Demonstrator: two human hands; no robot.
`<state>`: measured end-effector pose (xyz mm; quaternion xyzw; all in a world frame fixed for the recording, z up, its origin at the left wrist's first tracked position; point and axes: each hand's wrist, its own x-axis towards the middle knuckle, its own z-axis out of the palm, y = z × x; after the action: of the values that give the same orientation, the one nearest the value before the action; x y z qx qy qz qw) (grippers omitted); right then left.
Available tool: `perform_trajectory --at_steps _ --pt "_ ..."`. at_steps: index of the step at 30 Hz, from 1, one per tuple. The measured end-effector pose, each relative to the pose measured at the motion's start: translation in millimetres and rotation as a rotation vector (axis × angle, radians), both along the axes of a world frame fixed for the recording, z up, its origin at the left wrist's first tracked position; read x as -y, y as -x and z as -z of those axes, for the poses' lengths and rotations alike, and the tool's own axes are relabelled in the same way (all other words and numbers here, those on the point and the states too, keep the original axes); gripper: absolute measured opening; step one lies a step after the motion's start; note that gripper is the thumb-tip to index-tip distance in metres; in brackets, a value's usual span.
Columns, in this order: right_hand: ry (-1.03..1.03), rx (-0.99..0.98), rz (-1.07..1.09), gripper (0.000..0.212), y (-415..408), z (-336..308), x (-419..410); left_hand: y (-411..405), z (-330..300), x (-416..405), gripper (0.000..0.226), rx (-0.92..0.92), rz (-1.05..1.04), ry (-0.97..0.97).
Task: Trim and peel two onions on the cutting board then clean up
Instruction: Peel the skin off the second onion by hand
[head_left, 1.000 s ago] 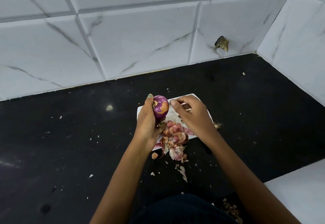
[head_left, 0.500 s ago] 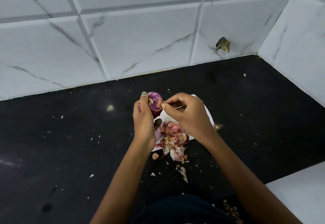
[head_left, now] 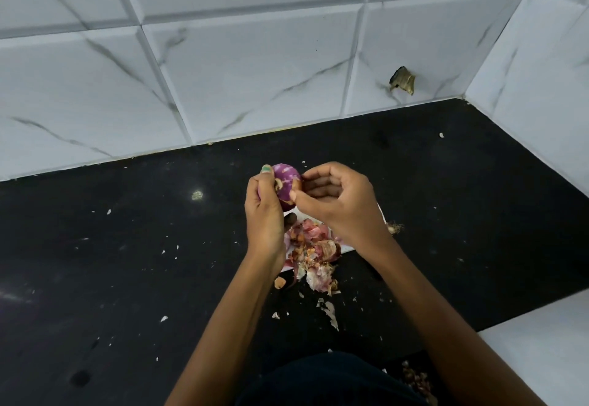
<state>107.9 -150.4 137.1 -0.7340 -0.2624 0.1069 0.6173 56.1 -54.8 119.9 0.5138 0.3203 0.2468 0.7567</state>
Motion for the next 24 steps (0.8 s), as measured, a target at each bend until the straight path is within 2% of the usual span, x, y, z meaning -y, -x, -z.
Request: perform_trajectory --at_steps 7,11,15,20,24 --pt "0.011 0.021 0.016 0.021 0.3 -0.7 -0.8 0.8 3.3 0.5 0.029 0.007 0.018 -0.035" --pt "0.026 0.086 0.081 0.013 -2.2 3.3 -1.7 0.8 3.4 -2.8 0.030 0.006 0.056 0.028" --pt "0.011 0.026 0.077 0.010 -2.2 6.8 -2.0 1.2 5.4 -3.0 0.035 0.012 0.053 0.042" --pt "0.058 0.052 -0.014 0.032 5.6 3.4 -1.7 0.3 6.4 -3.8 0.053 0.017 0.008 0.076" --pt "0.028 0.100 0.022 0.018 5.8 -0.3 -2.2 -0.3 10.2 -3.3 0.054 -0.002 0.029 0.113"
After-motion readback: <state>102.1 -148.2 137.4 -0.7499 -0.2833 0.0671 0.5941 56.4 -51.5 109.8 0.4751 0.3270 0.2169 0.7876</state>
